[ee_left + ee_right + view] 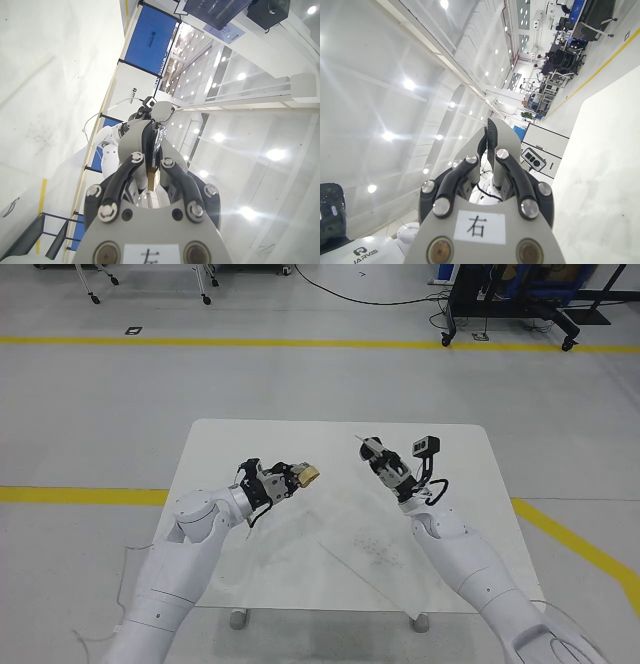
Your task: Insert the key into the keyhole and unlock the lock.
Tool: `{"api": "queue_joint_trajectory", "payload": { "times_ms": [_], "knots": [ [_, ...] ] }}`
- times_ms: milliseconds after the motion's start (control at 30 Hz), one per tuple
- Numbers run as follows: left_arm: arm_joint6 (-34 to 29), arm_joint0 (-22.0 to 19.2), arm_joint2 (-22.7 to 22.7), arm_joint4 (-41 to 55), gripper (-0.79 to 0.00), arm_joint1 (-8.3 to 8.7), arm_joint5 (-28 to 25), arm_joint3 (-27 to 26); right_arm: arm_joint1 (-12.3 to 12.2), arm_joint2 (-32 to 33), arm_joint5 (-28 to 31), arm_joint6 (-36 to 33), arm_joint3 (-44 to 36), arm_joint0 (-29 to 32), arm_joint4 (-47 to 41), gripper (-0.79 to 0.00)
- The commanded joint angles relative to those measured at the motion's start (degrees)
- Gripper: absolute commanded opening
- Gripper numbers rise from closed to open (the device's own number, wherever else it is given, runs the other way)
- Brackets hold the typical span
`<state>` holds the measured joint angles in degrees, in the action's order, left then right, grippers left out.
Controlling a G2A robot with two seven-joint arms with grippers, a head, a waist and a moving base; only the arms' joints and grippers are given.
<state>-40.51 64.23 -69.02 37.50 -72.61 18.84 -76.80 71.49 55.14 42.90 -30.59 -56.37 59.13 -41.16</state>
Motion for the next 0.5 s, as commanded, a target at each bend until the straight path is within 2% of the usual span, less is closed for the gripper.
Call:
{"api": "queue_joint_trajectory", "payload": {
  "times_ms": [0, 100, 200, 300, 400, 467],
  "knots": [
    [0.4, 0.1, 0.6, -0.9, -0.785, 0.01, 0.3, -0.5, 0.0, 0.0, 0.0, 0.0, 0.0, 0.0, -0.1, -0.785],
    [2.5, -0.9, 1.4, -4.0, -0.785, 0.04, 0.2, 0.0, 0.2, -0.3, -1.9, 2.5, 0.2, 0.8, 1.2, -0.785],
    [1.5, -1.9, 1.5, -1.9, -0.785, -0.09, 2.3, 2.3, 0.4, -0.9, 1.3, 3.5, -0.1, 0.2, 8.1, -0.785],
    [-0.2, -3.3, 1.9, 0.5, -0.785, -0.2, 7.1, 5.0, 0.1, -0.2, 6.8, 4.8, -0.9, -1.3, 19.4, -0.785],
    [-1.4, -5.0, 3.2, 0.8, -0.785, -0.3, 11.8, 7.1, -0.9, 2.3, 11.6, 5.6, -3.2, -3.3, 36.4, -0.785],
    [-2.4, -5.9, 3.7, 0.9, -0.785, -0.35, 12.5, 8.1, -1.6, 4.0, 12.5, 5.8, -7.1, -4.1, 49.8, -0.785]
  ]
}}
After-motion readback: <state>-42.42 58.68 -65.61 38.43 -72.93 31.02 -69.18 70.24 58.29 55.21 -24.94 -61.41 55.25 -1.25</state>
